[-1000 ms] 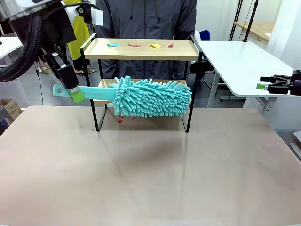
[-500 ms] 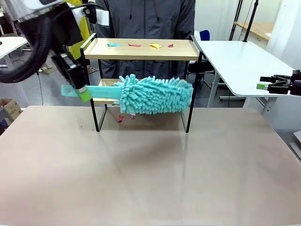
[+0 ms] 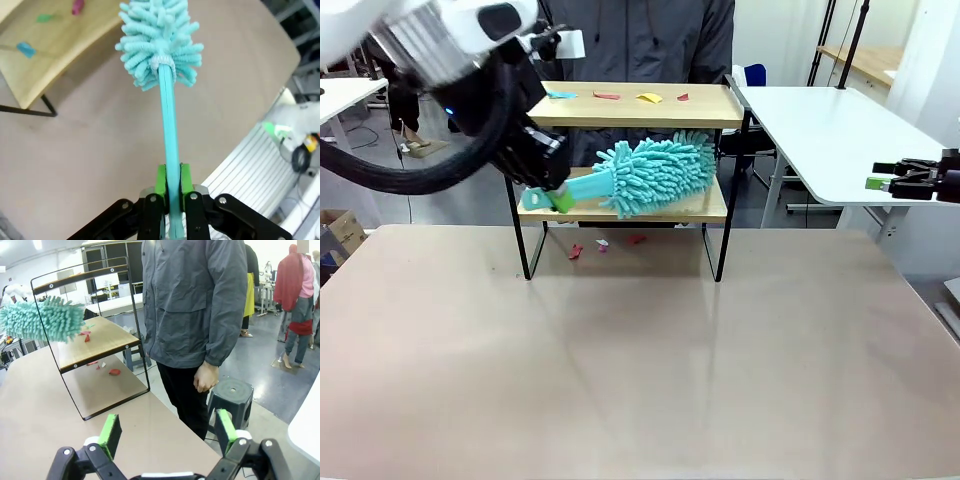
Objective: Clean the shelf.
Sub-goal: Clean the specific section of the Shelf indicated by the human with the Duster.
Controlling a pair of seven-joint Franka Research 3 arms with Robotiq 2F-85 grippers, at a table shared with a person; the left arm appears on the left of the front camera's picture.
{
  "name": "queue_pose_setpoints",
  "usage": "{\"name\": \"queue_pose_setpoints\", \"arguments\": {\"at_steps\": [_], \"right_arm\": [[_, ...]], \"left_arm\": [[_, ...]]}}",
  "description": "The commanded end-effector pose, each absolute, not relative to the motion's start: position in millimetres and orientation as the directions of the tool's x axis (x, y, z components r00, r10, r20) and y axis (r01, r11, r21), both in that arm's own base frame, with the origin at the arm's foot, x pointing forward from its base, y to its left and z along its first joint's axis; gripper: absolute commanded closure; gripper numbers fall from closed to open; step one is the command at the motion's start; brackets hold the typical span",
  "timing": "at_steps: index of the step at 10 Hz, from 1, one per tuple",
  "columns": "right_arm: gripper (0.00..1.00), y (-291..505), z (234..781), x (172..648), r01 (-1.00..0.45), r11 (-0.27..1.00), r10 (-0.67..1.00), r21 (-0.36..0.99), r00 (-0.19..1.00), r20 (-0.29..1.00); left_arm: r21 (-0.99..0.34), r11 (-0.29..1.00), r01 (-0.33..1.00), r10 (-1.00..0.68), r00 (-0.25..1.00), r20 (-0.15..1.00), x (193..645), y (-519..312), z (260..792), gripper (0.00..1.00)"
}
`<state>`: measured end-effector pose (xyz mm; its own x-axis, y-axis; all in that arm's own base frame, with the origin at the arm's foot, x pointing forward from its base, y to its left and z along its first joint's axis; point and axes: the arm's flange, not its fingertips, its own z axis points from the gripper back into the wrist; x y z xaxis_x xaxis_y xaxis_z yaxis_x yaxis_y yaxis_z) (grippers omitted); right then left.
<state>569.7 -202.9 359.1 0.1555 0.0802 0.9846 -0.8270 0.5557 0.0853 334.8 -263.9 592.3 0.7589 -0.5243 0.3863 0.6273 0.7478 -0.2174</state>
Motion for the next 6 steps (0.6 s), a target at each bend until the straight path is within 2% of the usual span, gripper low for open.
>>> {"name": "queue_pose_setpoints", "arguments": {"at_steps": [1,4,6], "right_arm": [[0.00,-200,361,571,-0.826,0.558,0.084,0.081,0.154,0.985],[0.00,-200,361,571,-0.826,0.558,0.084,0.081,0.154,0.985],[0.00,-200,361,571,-0.826,0.558,0.084,0.081,0.154,0.985]], "left_arm": [[-0.244,0.762,0.599,-0.462,0.768,0.442,342,-286,580,0.87],[-0.266,0.837,0.478,-0.315,0.819,0.479,363,-330,558,0.87],[-0.284,0.844,0.455,-0.283,0.828,0.485,370,-366,552,0.87]]}}
